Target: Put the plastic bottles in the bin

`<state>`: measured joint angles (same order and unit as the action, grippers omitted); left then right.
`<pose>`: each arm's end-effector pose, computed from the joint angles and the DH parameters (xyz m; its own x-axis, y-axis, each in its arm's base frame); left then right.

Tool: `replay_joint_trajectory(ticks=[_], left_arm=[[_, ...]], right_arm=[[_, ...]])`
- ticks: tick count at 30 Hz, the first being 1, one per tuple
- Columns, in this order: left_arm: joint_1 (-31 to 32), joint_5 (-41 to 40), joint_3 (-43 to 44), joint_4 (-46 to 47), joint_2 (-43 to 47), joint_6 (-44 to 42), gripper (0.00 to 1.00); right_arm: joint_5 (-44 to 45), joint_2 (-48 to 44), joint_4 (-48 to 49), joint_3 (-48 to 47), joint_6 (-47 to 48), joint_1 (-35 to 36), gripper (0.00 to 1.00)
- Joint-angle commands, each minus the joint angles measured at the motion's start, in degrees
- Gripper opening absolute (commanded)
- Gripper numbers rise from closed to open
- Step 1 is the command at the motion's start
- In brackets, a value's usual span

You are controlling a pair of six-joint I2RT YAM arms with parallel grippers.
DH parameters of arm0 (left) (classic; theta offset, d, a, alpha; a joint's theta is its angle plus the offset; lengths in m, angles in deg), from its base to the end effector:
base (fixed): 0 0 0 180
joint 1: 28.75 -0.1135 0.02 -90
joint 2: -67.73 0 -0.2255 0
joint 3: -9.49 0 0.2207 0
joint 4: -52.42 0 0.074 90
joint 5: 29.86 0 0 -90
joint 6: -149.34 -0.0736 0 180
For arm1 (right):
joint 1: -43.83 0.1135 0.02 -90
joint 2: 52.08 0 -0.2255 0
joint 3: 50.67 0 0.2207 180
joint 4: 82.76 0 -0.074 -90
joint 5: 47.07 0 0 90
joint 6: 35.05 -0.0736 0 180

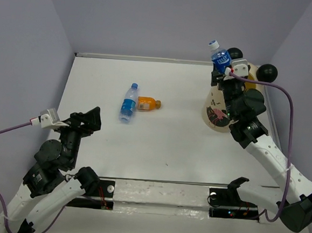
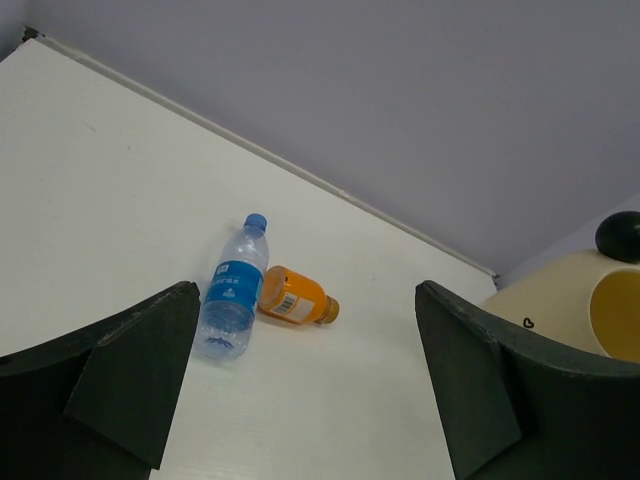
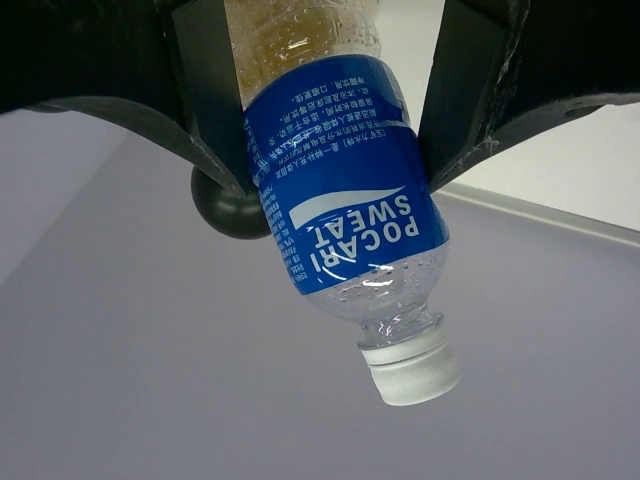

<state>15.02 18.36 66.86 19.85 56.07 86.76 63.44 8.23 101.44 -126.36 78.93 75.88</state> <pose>0.0908 -0.0191 0.3464 0.1239 -0.5943 -0.7947 0.1176 0.8040 -0.5829 0.2305 0.1139 0.4158 0.3478 -0.2313 -0.9086 -0.0830 0.9577 -0.2756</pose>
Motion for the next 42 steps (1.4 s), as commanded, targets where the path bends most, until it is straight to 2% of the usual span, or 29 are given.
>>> replay_joint_trajectory(ticks=[1, 12, 21, 26, 27, 28, 30, 33, 37, 40, 42], left_arm=[[-0.3, 0.8, -0.5, 3.1, -1.4, -1.2, 0.98], [-0.5, 2.5, -0.6, 4.1, -4.2, -1.8, 0.98], [-1.1, 4.3, -0.7, 4.6, -6.9, -1.8, 0.99], [-1.1, 7.4, -0.5, 4.9, -10.0, -0.9, 0.99], [-1.1, 8.1, -0.4, 5.0, -10.7, -0.7, 0.99], [-1.1, 8.6, -0.4, 5.0, -12.3, -0.4, 0.99], [-1.1, 10.0, 0.2, 4.7, -15.0, 0.4, 0.99], [-1.1, 11.3, 0.8, 4.0, -17.9, 1.5, 0.99], [-1.1, 11.4, 1.1, 3.4, -24.5, 3.2, 0.99], [-1.4, 5.5, 3.1, 0.5, -30.9, 5.2, 0.99], [-2.5, 6.3, 3.4, 1.2, -35.4, 5.3, 0.99]], right_arm=[[-2.2, 1.6, 8.2, 1.7, -1.1, -4.4, 0.33], [-4.4, 0.9, 15.6, 9.4, -6.7, -9.7, 0.33], [-1.6, 0.9, 26.2, 18.3, -9.7, -11.5, 0.39], [-0.3, 0.6, 29.8, 21.5, -11.5, -12.1, 0.51], [0.1, 0.5, 30.2, 21.8, -11.5, -12.1, 0.55], [0.3, 0.2, 30.4, 21.9, -11.6, -12.1, 0.66], [0.1, -1.2, 30.0, 22.0, -12.4, -12.1, 0.80], [-0.3, -3.9, 28.2, 21.3, -13.5, -12.1, 0.87], [-2.1, -7.9, 21.9, 19.5, -16.6, -12.1, 0.88], [-5.8, -10.4, 15.2, 17.6, -19.8, -12.1, 0.86], [-6.6, -11.5, 10.8, 16.8, -21.9, -12.1, 0.84]])
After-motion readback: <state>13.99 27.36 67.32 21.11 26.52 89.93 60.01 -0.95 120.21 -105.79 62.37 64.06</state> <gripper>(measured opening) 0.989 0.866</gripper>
